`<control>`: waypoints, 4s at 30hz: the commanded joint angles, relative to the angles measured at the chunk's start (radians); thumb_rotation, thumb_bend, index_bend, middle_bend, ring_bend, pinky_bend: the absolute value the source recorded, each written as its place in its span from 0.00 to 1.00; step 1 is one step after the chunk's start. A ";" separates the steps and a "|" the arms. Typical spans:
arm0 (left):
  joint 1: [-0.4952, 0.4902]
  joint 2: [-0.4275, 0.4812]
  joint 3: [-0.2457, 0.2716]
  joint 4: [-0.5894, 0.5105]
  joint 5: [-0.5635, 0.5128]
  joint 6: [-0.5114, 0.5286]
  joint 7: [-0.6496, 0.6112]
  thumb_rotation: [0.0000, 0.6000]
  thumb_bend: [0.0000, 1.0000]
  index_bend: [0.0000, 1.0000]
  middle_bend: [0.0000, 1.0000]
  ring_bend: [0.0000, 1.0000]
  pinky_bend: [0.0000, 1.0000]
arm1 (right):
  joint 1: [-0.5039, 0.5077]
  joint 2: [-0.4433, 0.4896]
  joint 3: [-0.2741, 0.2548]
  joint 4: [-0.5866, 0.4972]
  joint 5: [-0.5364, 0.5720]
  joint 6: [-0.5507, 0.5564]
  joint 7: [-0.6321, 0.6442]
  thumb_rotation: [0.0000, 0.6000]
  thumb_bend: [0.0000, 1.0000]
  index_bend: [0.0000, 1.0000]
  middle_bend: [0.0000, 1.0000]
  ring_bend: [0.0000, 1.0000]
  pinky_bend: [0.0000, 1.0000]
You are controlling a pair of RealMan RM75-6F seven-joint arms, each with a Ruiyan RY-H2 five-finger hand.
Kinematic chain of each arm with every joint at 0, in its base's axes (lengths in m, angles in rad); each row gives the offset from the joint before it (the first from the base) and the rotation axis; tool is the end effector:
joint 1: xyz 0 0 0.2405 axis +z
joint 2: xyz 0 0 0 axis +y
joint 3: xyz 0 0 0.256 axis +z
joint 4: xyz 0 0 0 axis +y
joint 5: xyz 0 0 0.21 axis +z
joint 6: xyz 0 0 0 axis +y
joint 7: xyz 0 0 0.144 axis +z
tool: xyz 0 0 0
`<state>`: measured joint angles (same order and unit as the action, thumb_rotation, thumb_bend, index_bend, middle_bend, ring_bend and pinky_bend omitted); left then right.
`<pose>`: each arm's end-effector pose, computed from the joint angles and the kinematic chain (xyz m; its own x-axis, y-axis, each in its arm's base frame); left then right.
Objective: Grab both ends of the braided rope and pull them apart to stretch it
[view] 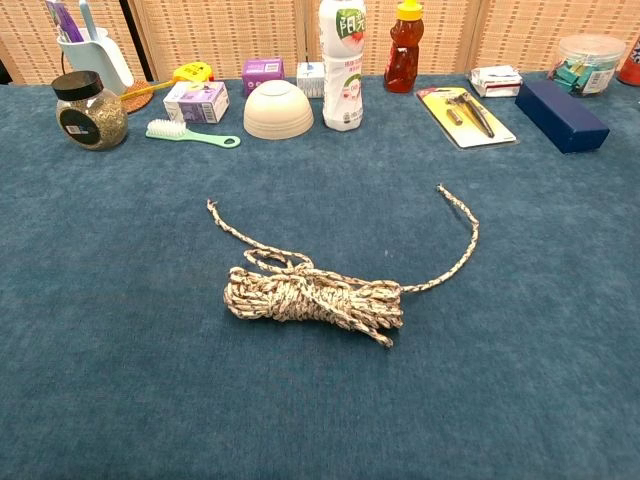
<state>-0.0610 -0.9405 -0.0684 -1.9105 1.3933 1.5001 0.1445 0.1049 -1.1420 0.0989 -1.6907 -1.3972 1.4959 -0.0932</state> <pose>-0.2782 0.1731 0.1959 0.4102 0.0025 0.9120 0.9077 0.0962 -0.4085 -0.2985 -0.1950 0.1578 0.3755 0.0488 0.9255 -0.9259 0.0652 0.3722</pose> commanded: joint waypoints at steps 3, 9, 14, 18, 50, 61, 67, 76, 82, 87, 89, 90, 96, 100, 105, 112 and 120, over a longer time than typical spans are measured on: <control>-0.003 -0.002 0.000 0.000 -0.003 -0.006 0.002 1.00 0.39 0.20 0.13 0.06 0.00 | 0.000 -0.002 0.002 0.004 0.003 -0.006 0.004 1.00 0.30 0.30 0.16 0.10 0.09; -0.005 0.003 -0.006 -0.001 -0.003 -0.001 0.003 1.00 0.39 0.20 0.13 0.06 0.00 | 0.003 -0.002 0.001 0.003 -0.015 -0.009 0.004 1.00 0.30 0.30 0.16 0.11 0.09; -0.009 0.010 -0.011 -0.002 -0.002 -0.001 0.002 1.00 0.39 0.20 0.13 0.06 0.00 | 0.022 0.004 0.006 0.000 -0.037 -0.027 0.004 1.00 0.30 0.30 0.15 0.12 0.09; -0.013 0.015 -0.015 -0.003 0.000 -0.001 0.004 1.00 0.39 0.20 0.13 0.06 0.00 | 0.047 0.014 0.012 -0.008 -0.055 -0.054 -0.001 1.00 0.30 0.27 0.13 0.11 0.09; -0.005 0.079 -0.021 -0.015 0.008 0.023 -0.001 1.00 0.39 0.20 0.13 0.06 0.00 | 0.431 -0.211 0.065 0.171 -0.109 -0.448 0.163 1.00 0.30 0.44 0.00 0.00 0.00; -0.008 0.090 -0.024 -0.015 0.010 0.022 -0.002 1.00 0.39 0.20 0.13 0.05 0.00 | 0.523 -0.305 0.041 0.250 -0.121 -0.534 0.110 1.00 0.30 0.48 0.00 0.00 0.00; -0.006 0.099 -0.025 -0.017 0.008 0.026 -0.001 1.00 0.39 0.20 0.13 0.05 0.00 | 0.559 -0.344 0.032 0.288 -0.128 -0.559 0.093 1.00 0.30 0.49 0.00 0.00 0.00; -0.001 0.111 -0.024 -0.019 0.005 0.032 -0.002 1.00 0.39 0.20 0.13 0.05 0.00 | 0.587 -0.375 0.009 0.326 -0.136 -0.576 0.085 1.00 0.37 0.48 0.00 0.00 0.00; 0.000 0.118 -0.024 -0.024 0.008 0.034 0.000 1.00 0.39 0.20 0.13 0.05 0.00 | 0.587 -0.377 -0.013 0.341 -0.144 -0.566 0.091 1.00 0.37 0.48 0.00 0.00 0.00; 0.002 0.124 -0.024 -0.036 0.015 0.042 0.008 1.00 0.39 0.20 0.13 0.05 0.00 | 0.581 -0.377 -0.034 0.357 -0.155 -0.552 0.097 1.00 0.37 0.48 0.00 0.00 0.00; 0.003 0.126 -0.023 -0.039 0.017 0.043 0.010 1.00 0.39 0.20 0.13 0.05 0.00 | 0.580 -0.377 -0.041 0.362 -0.158 -0.548 0.100 1.00 0.37 0.48 0.00 0.00 0.00; 0.003 0.127 -0.023 -0.041 0.018 0.044 0.011 1.00 0.39 0.20 0.13 0.05 0.00 | 0.579 -0.377 -0.045 0.365 -0.161 -0.546 0.101 1.00 0.37 0.48 0.00 0.00 0.00; 0.004 0.129 -0.022 -0.048 0.022 0.047 0.017 1.00 0.39 0.20 0.13 0.05 0.00 | 0.581 -0.384 -0.060 0.380 -0.167 -0.546 0.107 1.00 0.37 0.48 0.00 0.00 0.00; 0.006 0.131 -0.021 -0.050 0.023 0.049 0.018 1.00 0.39 0.20 0.13 0.04 0.00 | 0.583 -0.389 -0.066 0.390 -0.169 -0.550 0.110 1.00 0.37 0.48 0.00 0.00 0.00; 0.009 0.133 -0.019 -0.050 0.022 0.051 0.017 1.00 0.39 0.20 0.13 0.04 0.00 | 0.588 -0.402 -0.071 0.409 -0.167 -0.556 0.113 1.00 0.37 0.48 0.00 0.00 0.00; 0.011 0.133 -0.017 -0.048 0.023 0.053 0.016 1.00 0.39 0.20 0.13 0.04 0.00 | 0.589 -0.411 -0.078 0.427 -0.164 -0.557 0.115 1.00 0.37 0.48 0.00 0.00 0.00; 0.012 0.133 -0.018 -0.049 0.024 0.055 0.016 1.00 0.39 0.20 0.13 0.04 0.00 | 0.587 -0.416 -0.085 0.436 -0.163 -0.553 0.117 1.00 0.37 0.49 0.01 0.00 0.00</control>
<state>-0.0492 -0.8071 -0.0862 -1.9597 1.4177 1.5555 0.1605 0.6923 -1.5575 0.0145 -1.2547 -1.5607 0.9431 0.0238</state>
